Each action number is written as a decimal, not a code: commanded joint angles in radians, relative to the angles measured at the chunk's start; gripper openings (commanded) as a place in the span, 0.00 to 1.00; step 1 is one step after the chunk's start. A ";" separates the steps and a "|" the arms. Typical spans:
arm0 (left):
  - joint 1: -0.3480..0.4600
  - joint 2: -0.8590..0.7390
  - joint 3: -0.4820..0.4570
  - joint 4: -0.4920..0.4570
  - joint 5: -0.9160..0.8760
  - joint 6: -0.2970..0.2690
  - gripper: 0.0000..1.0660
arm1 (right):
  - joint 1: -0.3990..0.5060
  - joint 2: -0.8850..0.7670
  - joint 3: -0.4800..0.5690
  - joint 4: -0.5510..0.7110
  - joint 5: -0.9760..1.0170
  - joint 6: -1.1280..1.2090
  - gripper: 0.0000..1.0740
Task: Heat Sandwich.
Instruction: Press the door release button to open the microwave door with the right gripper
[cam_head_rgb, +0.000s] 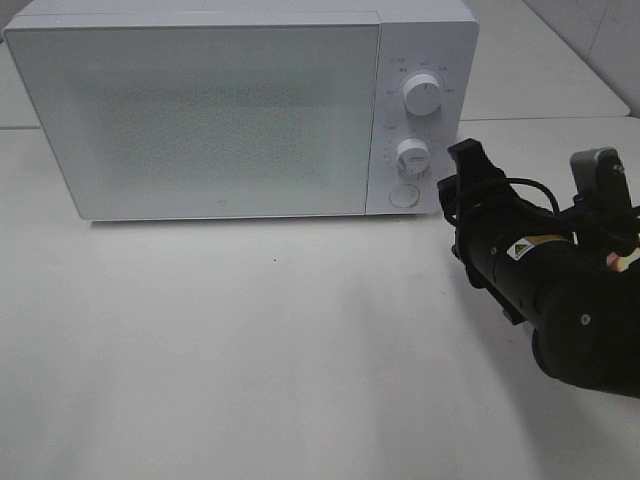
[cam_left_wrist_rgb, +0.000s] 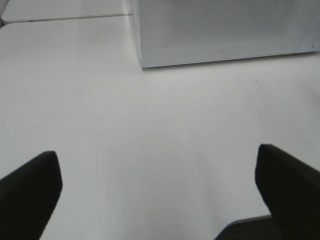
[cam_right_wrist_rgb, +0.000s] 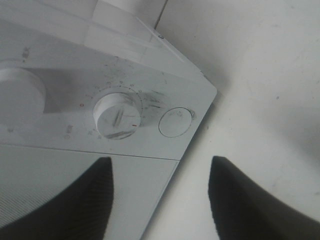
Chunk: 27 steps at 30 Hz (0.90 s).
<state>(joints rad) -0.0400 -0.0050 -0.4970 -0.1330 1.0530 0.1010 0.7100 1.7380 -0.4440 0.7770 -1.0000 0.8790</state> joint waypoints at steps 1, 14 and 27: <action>0.001 -0.021 0.003 -0.005 -0.015 -0.002 0.95 | -0.001 -0.003 0.002 -0.004 -0.008 0.179 0.41; 0.001 -0.021 0.003 -0.005 -0.015 -0.002 0.95 | -0.001 -0.003 0.002 -0.003 -0.003 0.354 0.00; 0.001 -0.020 0.003 -0.006 -0.015 -0.002 0.95 | -0.071 0.036 -0.075 -0.083 0.125 0.385 0.00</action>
<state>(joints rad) -0.0400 -0.0050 -0.4970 -0.1330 1.0530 0.1010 0.6510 1.7650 -0.4990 0.7230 -0.8940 1.2590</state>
